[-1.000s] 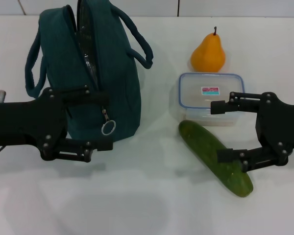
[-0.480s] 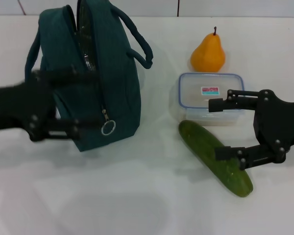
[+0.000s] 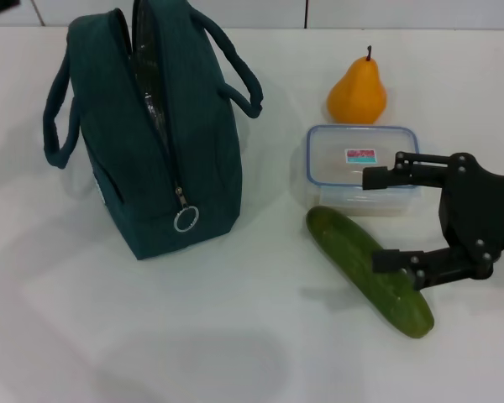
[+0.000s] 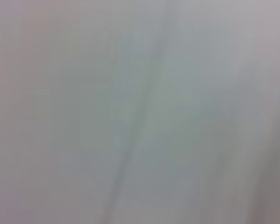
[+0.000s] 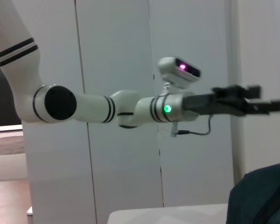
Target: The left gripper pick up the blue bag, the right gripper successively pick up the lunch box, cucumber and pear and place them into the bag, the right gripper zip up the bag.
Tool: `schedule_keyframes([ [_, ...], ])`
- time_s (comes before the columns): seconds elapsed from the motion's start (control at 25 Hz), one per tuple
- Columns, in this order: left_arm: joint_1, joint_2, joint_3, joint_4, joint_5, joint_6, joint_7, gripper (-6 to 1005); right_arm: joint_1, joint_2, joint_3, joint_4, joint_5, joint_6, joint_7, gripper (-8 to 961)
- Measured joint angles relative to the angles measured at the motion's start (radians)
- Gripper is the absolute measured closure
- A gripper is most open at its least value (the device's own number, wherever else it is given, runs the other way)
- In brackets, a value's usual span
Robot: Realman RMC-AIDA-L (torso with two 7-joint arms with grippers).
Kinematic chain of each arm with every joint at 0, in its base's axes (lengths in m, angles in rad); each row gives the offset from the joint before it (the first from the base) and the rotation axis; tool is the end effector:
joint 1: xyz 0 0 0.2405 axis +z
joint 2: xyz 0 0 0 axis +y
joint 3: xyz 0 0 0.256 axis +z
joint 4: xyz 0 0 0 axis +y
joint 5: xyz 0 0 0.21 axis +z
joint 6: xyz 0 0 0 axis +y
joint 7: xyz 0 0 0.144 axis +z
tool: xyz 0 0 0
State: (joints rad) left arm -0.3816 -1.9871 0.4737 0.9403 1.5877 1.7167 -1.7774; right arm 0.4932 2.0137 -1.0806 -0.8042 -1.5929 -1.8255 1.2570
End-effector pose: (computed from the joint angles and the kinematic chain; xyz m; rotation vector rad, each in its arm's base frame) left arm -0.2668 0.3180 0.1548 -2.2243 -0.7338 -1.1890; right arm 0.1944 0.3022 0.0195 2.9609 0.0157 -1.0237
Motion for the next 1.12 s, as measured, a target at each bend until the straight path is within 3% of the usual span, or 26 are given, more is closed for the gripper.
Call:
schedule_keyframes([
  [0.24,-0.056,0.034,0.003,0.017,0.174,-0.121,-0.210,111,-0.025,-0.003,0.007,0.000,0.001,-0.002,-0.010,89],
  [0.36,-0.063,0.031,0.003,0.094,0.301,-0.122,-0.350,111,-0.048,-0.002,0.040,0.001,0.003,-0.008,-0.027,89],
  [0.64,-0.063,0.027,0.060,0.142,0.421,-0.120,-0.571,111,-0.087,-0.001,0.056,0.035,0.051,-0.012,-0.073,90],
  [0.92,-0.103,-0.017,0.120,0.163,0.503,-0.124,-0.652,120,-0.087,-0.003,0.057,0.060,0.051,-0.012,-0.077,90],
  [1.12,-0.134,-0.036,0.146,0.179,0.564,-0.125,-0.685,133,-0.088,-0.004,0.058,0.068,0.051,-0.004,-0.078,91],
])
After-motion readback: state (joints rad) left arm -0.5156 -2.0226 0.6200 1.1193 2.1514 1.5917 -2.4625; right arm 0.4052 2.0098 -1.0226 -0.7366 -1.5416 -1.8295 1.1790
